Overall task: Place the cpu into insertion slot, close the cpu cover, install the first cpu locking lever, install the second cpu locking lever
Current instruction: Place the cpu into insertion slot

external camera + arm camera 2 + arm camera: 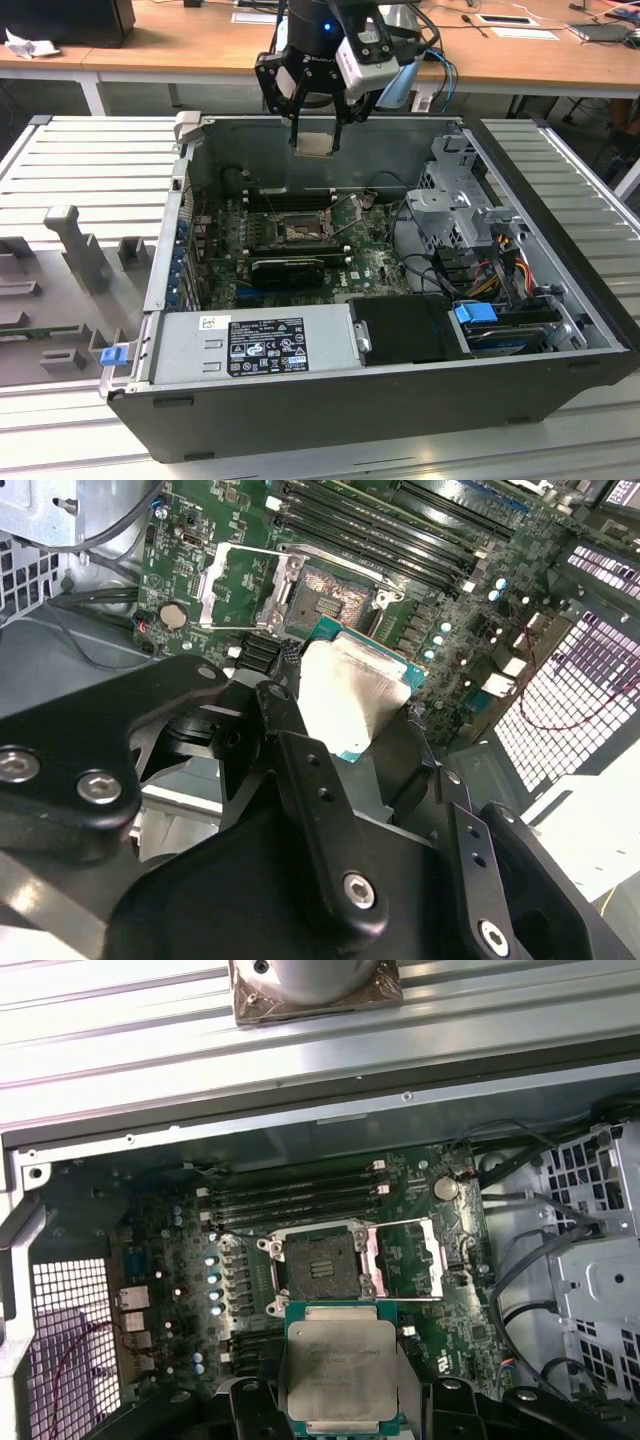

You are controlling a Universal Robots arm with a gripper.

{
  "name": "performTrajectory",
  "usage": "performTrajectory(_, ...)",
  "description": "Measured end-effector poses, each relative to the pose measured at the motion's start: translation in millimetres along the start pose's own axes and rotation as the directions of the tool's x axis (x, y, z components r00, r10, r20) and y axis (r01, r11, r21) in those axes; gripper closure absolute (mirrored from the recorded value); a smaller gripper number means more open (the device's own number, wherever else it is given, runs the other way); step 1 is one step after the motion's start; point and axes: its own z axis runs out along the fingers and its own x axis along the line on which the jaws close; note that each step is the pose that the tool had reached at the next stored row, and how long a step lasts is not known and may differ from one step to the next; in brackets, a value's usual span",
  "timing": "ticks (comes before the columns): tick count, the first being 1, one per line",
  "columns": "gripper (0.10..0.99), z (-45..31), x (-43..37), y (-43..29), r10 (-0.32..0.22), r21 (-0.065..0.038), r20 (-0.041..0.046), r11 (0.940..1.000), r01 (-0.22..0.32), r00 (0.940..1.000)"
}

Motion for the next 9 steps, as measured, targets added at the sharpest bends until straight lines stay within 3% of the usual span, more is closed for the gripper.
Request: performTrajectory(9,0.557,0.5,0.0,-0.1,0.034,-0.001,0.0030,0.9994,-0.034,0.9994)
